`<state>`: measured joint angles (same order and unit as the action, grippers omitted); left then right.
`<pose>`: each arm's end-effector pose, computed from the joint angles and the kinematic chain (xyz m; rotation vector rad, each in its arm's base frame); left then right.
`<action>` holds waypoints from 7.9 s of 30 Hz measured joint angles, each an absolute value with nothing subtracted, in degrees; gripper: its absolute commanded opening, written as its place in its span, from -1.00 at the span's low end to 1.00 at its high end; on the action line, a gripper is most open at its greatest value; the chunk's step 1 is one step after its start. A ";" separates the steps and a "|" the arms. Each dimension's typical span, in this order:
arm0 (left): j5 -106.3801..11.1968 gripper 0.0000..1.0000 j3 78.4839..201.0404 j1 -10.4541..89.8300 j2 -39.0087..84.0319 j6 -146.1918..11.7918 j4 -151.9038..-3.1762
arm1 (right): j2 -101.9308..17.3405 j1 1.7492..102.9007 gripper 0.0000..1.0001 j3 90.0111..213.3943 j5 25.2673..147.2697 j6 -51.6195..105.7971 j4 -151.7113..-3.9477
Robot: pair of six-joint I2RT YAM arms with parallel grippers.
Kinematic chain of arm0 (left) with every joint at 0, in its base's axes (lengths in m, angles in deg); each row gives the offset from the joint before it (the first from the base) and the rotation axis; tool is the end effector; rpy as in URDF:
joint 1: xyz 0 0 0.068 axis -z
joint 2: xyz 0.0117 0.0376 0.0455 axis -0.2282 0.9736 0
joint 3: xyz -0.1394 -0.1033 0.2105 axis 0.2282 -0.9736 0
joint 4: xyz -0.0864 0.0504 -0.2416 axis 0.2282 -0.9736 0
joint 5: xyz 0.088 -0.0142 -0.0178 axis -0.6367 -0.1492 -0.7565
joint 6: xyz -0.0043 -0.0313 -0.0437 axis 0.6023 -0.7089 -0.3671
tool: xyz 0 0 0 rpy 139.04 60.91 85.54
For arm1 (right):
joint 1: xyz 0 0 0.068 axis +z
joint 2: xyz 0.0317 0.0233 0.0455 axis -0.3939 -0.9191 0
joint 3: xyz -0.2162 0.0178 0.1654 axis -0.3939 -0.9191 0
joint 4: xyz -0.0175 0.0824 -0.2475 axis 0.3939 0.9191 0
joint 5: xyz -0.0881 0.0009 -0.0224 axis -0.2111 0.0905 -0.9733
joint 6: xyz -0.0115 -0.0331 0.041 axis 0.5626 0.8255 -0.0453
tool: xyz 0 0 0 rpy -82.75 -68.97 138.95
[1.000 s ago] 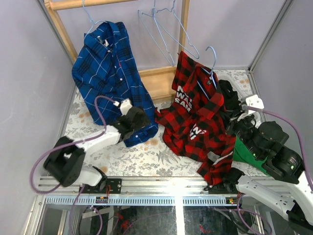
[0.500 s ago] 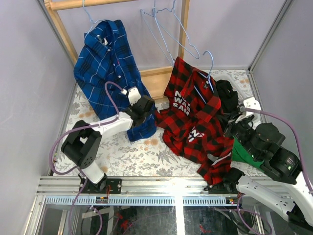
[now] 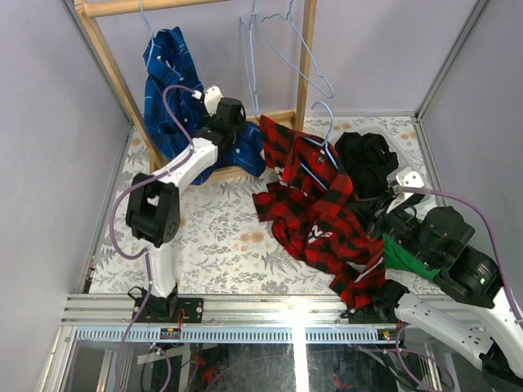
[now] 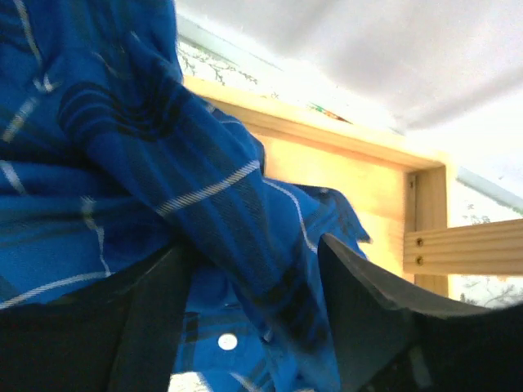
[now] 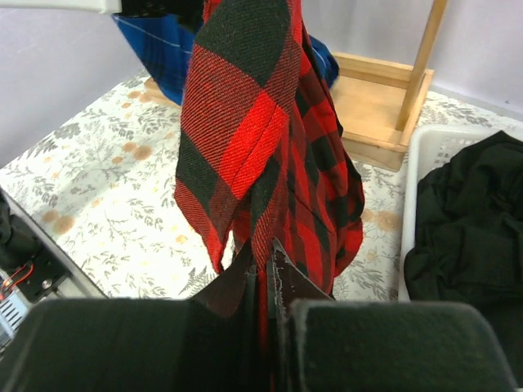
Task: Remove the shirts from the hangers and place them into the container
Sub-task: Move the shirt to the clothesline, then remove the shirt from the hanger.
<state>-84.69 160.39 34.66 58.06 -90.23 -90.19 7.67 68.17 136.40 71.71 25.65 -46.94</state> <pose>0.4327 -0.1516 0.2901 -0.5271 1.9360 -0.1025 0.0651 0.0591 0.4176 -0.4270 1.5893 0.6186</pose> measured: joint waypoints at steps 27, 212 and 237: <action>-57.35 1.00 120.21 32.54 1.32 -89.05 -86.06 | 1.33 68.06 -1.00 143.20 92.78 33.04 -42.09; -92.36 -1.00 117.70 55.91 -3.47 -88.31 -110.78 | -41.77 86.55 -0.01 138.50 57.17 24.56 -68.82; -90.31 -0.99 117.48 55.91 -6.90 -84.85 -110.52 | -39.65 83.95 0.07 137.91 62.31 22.09 -68.99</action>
